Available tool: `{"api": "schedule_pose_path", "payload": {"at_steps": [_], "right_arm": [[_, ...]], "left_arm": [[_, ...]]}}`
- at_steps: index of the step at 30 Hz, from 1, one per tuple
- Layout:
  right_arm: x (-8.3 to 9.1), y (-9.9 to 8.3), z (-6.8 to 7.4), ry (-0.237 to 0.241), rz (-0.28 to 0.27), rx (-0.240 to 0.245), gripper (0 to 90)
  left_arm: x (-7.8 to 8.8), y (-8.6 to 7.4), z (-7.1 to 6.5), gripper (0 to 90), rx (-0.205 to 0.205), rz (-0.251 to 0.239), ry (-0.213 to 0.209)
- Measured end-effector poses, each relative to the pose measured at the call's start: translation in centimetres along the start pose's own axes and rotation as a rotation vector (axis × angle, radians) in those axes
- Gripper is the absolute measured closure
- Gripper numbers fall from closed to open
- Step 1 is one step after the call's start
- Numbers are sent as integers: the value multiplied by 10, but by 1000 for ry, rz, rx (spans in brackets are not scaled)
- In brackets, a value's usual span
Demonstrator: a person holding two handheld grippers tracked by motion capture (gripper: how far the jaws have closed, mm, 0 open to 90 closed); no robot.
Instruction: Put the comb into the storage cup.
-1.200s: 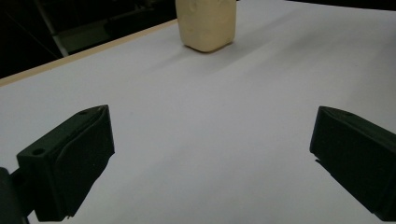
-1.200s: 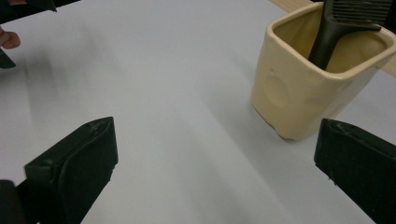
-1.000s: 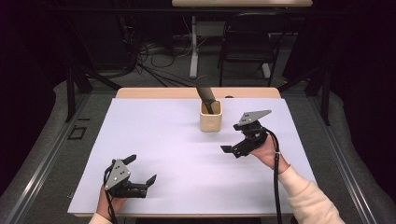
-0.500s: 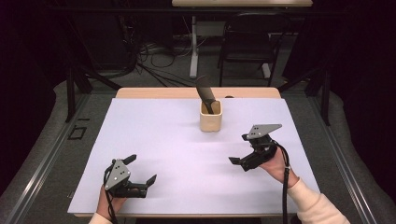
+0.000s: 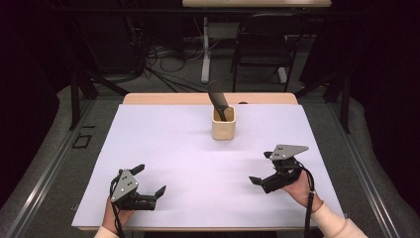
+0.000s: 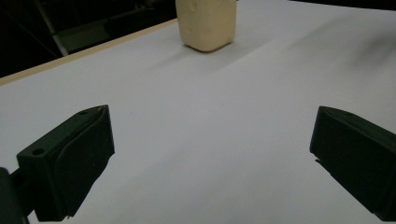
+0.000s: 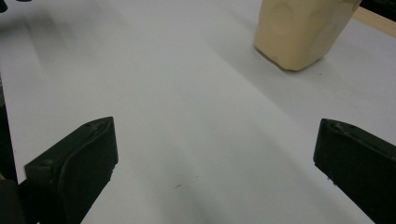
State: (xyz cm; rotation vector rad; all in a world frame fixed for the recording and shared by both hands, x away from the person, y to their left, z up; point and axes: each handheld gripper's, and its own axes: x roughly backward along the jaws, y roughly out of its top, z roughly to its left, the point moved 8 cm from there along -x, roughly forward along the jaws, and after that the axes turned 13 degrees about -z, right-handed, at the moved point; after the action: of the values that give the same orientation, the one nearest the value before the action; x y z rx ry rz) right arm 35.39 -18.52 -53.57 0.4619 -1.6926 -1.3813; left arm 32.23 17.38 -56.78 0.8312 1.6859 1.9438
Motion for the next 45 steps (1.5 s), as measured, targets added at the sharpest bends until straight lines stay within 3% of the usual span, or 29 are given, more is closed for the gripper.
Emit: {"api": "schedule_pose_path", "payload": {"at_steps": [10, 18, 31, 45], "right_arm": [[12, -22, 5, -33, -3, 29, 0], [20, -36, 10, -43, -22, 25, 0], [34, -46, 15, -72, -56, 30, 0], [40, -56, 15, -93, -42, 66, 0]], "left_arm": [[0, 0, 0, 0, 1, 1, 1], [0, -1, 0, 0, 4, 2, 3], [1, 0, 0, 0, 3, 2, 3], [0, -2, 0, 0, 11, 7, 0]]}}
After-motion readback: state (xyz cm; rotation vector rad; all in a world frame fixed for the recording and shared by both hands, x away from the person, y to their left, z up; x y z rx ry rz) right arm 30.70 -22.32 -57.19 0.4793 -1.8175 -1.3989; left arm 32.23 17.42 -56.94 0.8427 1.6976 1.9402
